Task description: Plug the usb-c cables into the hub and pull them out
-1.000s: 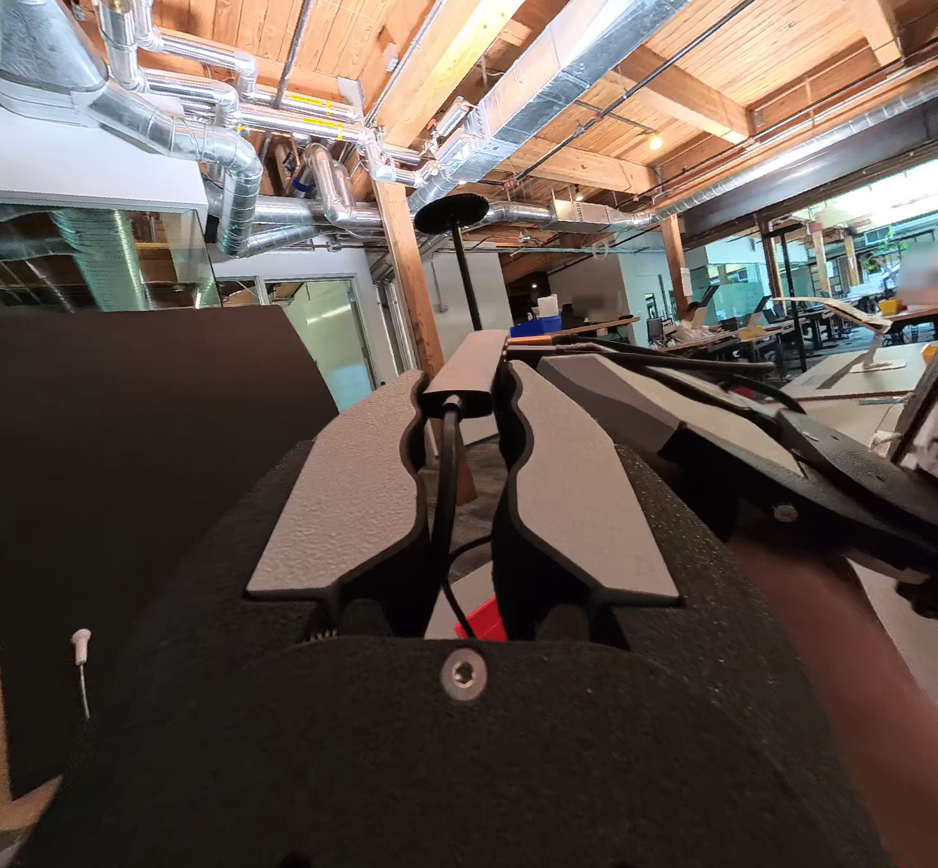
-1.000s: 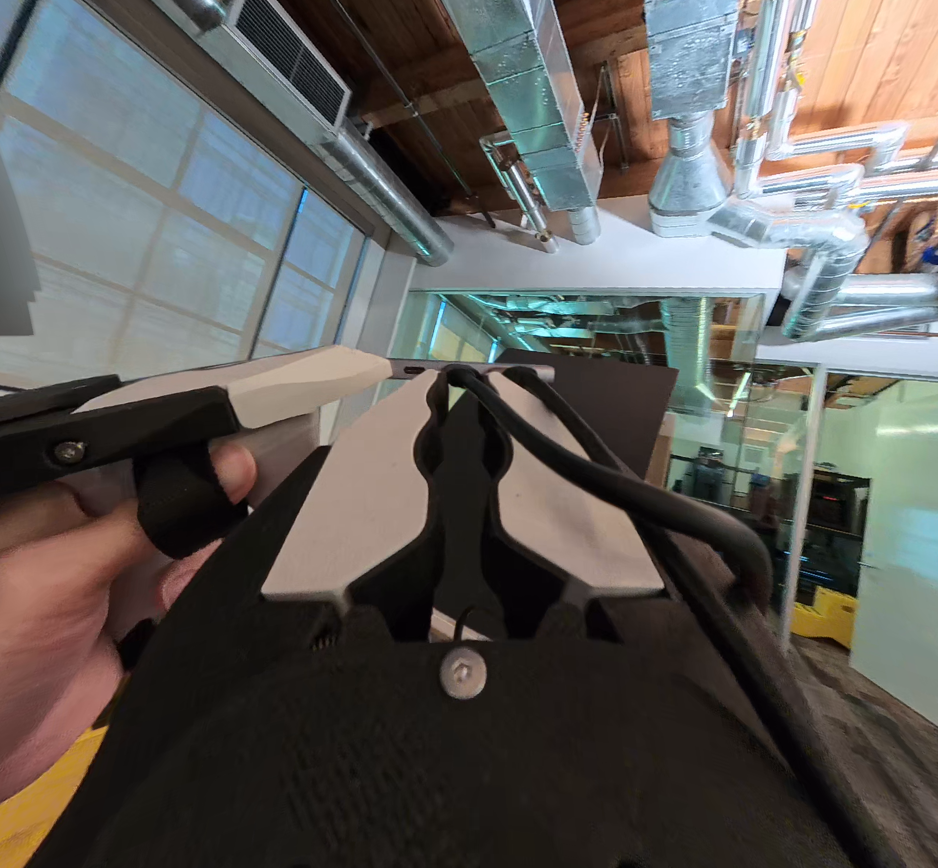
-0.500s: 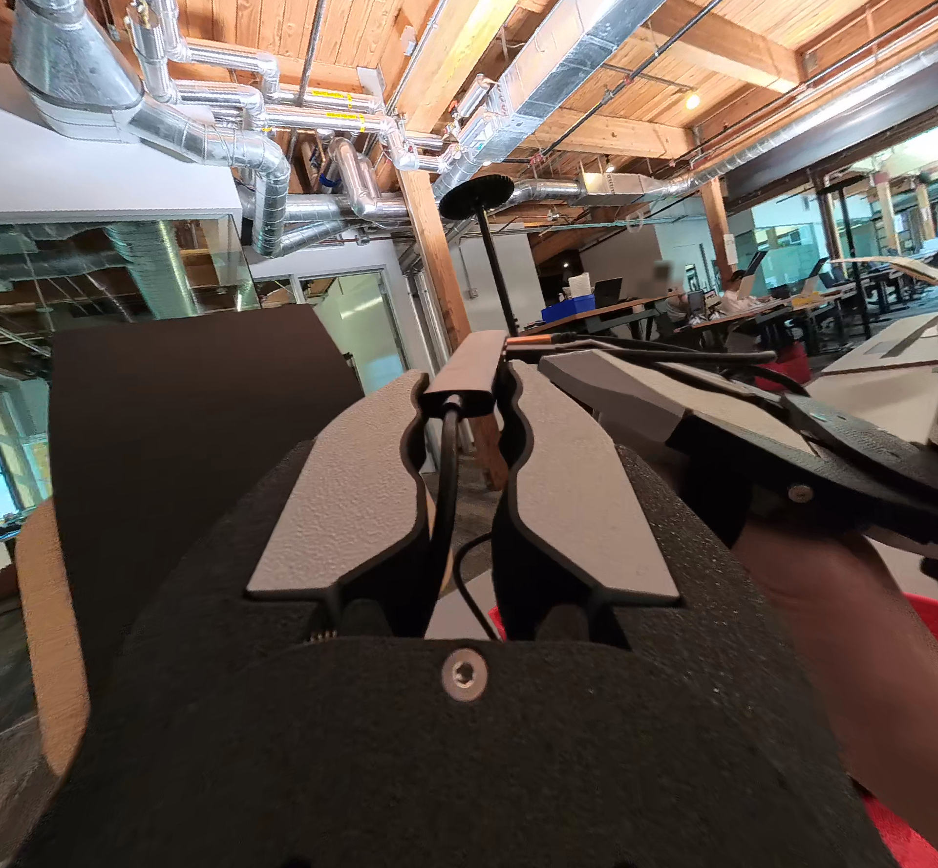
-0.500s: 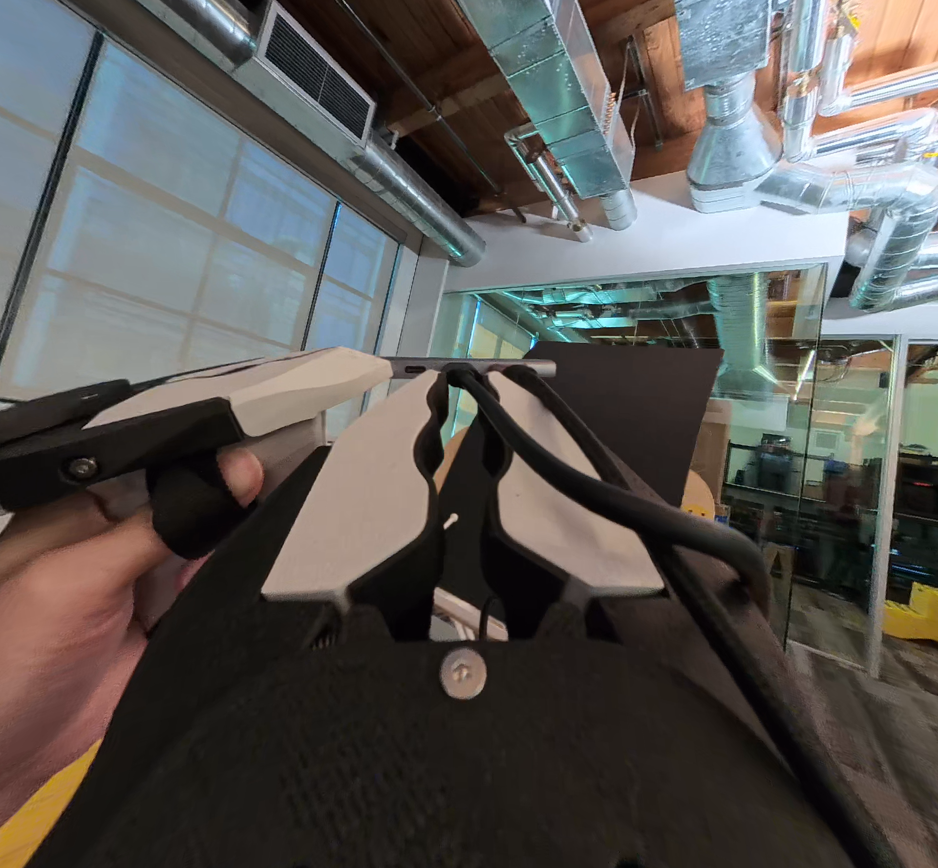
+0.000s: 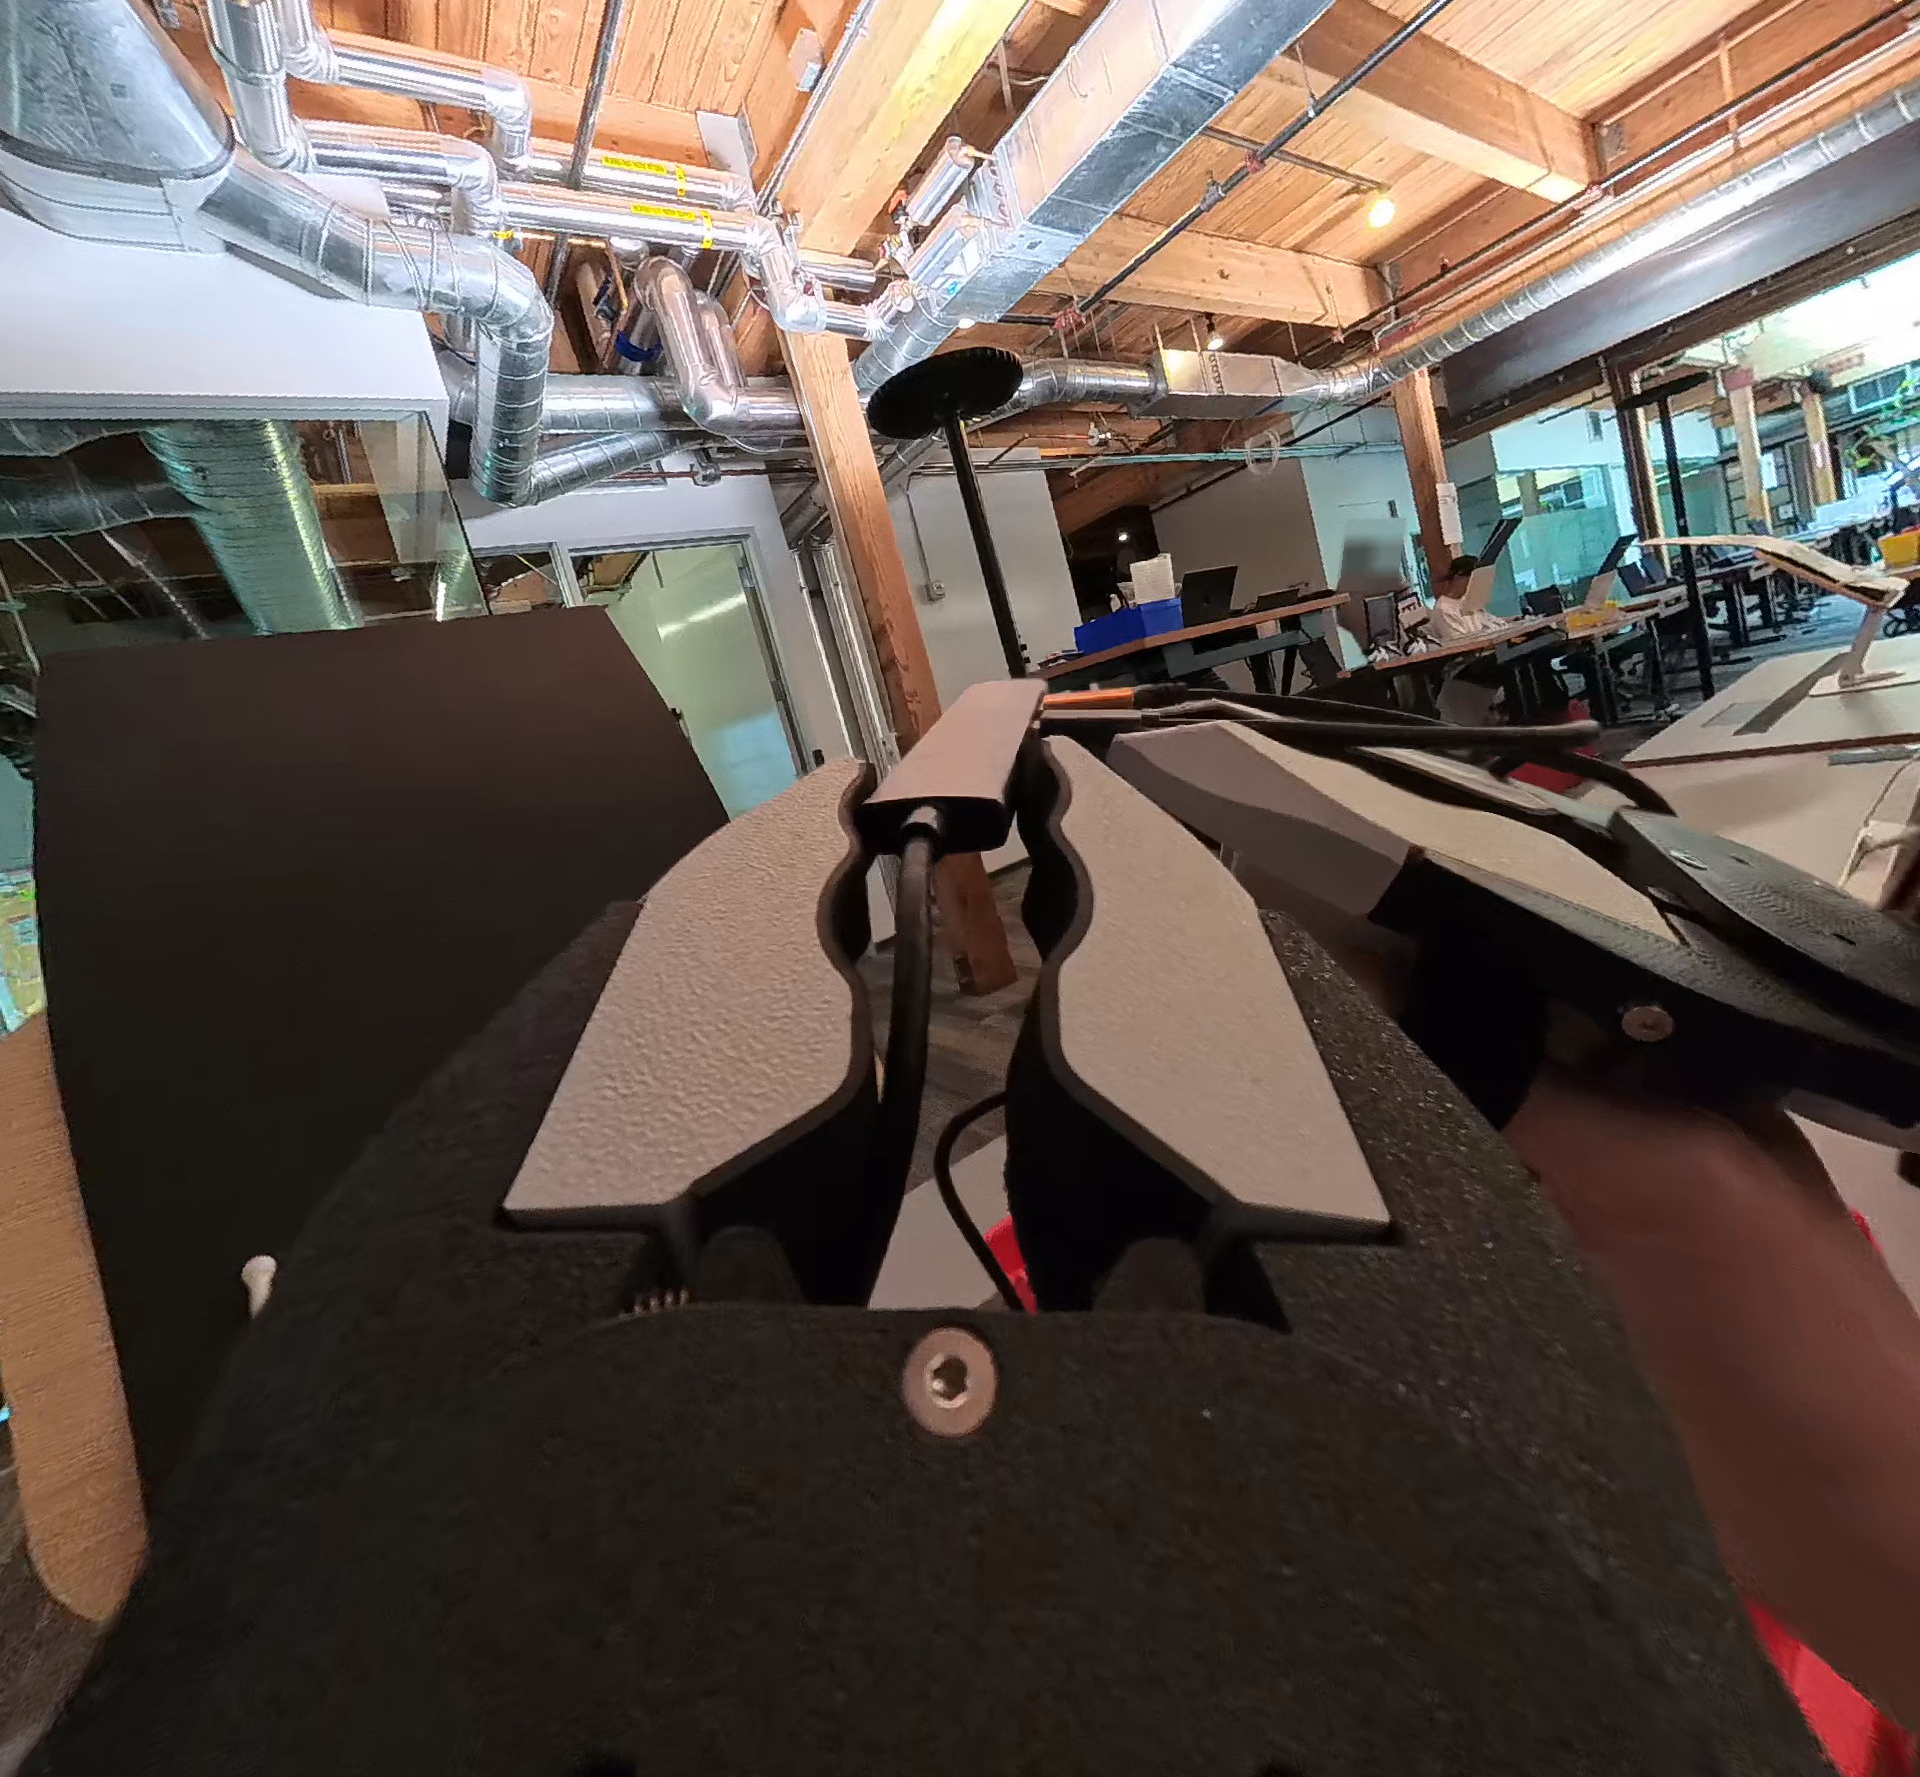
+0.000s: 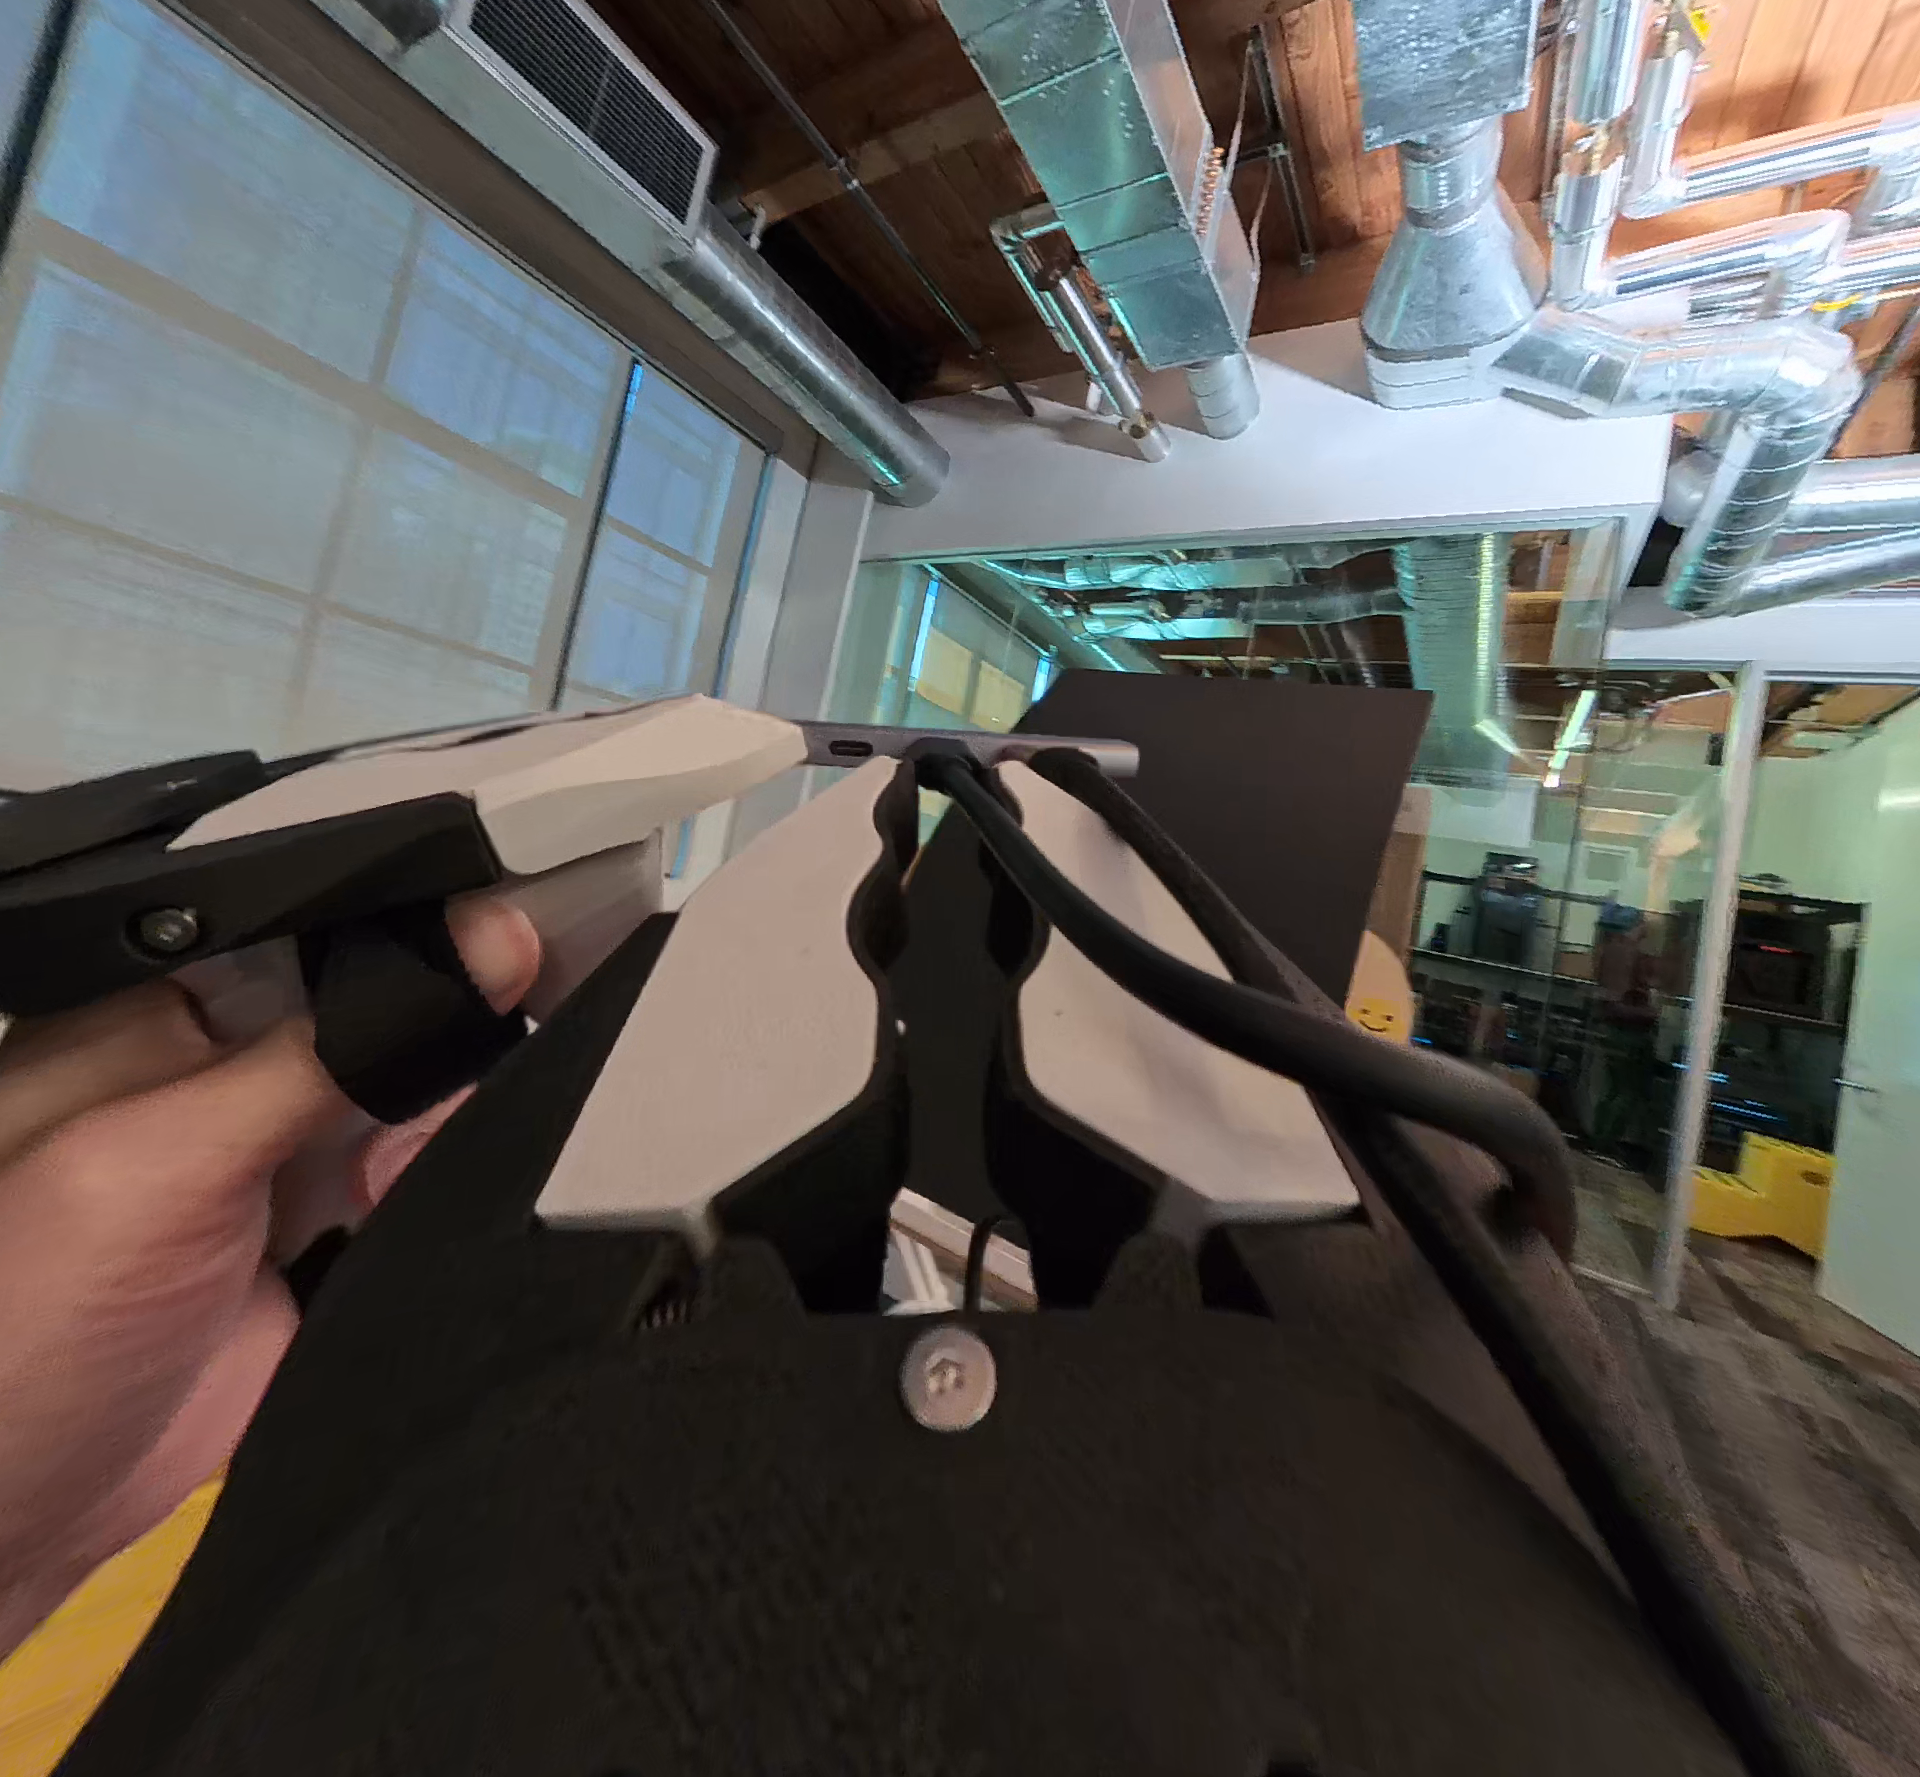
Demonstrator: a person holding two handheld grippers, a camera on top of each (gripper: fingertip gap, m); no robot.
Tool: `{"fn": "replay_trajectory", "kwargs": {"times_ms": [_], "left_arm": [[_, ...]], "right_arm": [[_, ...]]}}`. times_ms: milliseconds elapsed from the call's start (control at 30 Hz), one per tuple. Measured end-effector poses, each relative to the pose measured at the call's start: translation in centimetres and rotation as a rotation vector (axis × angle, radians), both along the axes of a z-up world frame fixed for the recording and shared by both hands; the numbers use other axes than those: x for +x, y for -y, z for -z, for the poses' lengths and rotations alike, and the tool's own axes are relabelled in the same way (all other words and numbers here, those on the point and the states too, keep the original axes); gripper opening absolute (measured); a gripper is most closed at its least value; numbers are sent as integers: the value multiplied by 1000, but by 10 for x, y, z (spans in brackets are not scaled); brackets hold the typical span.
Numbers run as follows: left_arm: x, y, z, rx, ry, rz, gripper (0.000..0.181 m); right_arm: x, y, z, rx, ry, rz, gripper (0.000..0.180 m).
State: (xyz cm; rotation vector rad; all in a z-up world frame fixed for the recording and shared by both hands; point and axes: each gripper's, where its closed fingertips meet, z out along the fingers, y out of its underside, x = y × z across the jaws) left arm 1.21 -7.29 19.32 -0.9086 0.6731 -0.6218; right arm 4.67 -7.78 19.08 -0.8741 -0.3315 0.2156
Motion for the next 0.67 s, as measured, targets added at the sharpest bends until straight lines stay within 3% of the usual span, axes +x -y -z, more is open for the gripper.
{"fn": "replay_trajectory", "kwargs": {"times_ms": [167, 433, 667], "left_arm": [[1, -1, 2, 1, -15, 8, 26], [-2, 0, 1, 96, -71, -44, 26], [-1, 2, 0, 87, -56, -45, 27]], "right_arm": [[0, 0, 1, -27, 8, -8, 14], [-2, 1, 1, -81, -18, -156, 11], [-1, 4, 0, -45, -11, -58, 10]]}}
